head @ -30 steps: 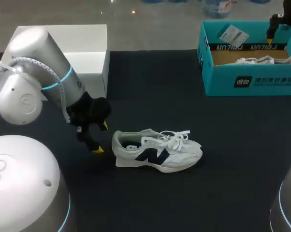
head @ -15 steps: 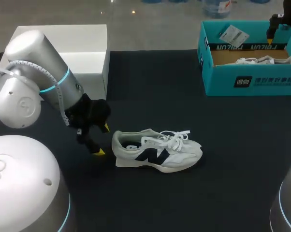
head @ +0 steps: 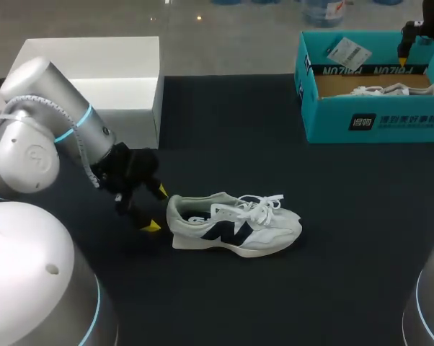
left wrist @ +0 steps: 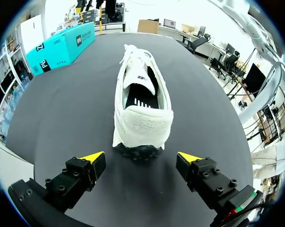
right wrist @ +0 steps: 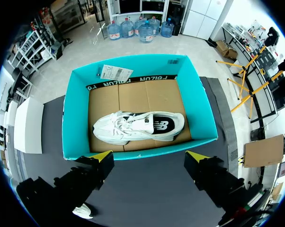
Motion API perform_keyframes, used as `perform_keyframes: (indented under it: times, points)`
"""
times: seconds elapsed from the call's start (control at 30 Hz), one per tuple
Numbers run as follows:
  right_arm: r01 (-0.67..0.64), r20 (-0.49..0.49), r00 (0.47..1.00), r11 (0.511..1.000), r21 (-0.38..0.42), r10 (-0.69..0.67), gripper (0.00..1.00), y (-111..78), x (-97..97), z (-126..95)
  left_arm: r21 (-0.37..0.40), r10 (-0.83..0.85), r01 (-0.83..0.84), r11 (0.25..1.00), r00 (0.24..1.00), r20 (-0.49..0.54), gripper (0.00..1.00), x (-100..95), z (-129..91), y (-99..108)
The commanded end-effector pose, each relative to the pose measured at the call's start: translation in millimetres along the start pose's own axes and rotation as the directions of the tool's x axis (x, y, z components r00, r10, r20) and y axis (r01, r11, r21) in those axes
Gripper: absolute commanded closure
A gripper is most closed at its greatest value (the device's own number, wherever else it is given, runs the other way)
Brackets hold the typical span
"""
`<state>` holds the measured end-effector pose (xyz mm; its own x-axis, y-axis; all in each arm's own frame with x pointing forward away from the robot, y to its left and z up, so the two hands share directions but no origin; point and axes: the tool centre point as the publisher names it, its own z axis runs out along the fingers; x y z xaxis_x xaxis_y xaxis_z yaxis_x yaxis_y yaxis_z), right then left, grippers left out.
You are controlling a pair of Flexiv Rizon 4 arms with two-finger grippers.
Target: Take the shoe out of the shoebox, open the shoe tongue, remove and reinsert the insole, then place the shoe into the shoebox
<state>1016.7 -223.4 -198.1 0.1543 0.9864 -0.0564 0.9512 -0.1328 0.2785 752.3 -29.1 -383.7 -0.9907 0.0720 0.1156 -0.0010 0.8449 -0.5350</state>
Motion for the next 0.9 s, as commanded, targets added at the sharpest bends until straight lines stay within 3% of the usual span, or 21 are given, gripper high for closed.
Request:
perform_keyframes:
  times: [0.03, 0.33, 0.9]
  points:
    - [0.0, 0.0, 1.0, 1.0, -0.001, 0.0, 0.0, -0.1, 0.1, 0.1, 0.064, -0.008, 0.008, 0.998, 1.0, 0.006, 0.0, 3.2, 4.9, 9.5]
    - [0.0, 0.0, 1.0, 1.0, -0.001, 0.0, 0.0, -0.1, 0.1, 0.1, 0.208, 0.027, -0.031, 0.978, 0.999, 0.02, 0.0, 3.1, 21.4, 14.1]
    - [0.0, 0.0, 1.0, 1.0, -0.001, 0.0, 0.0, -0.1, 0.1, 0.1, 0.271, -0.008, 0.015, 0.962, 1.0, -0.029, 0.0, 3.1, 37.5, -4.3]
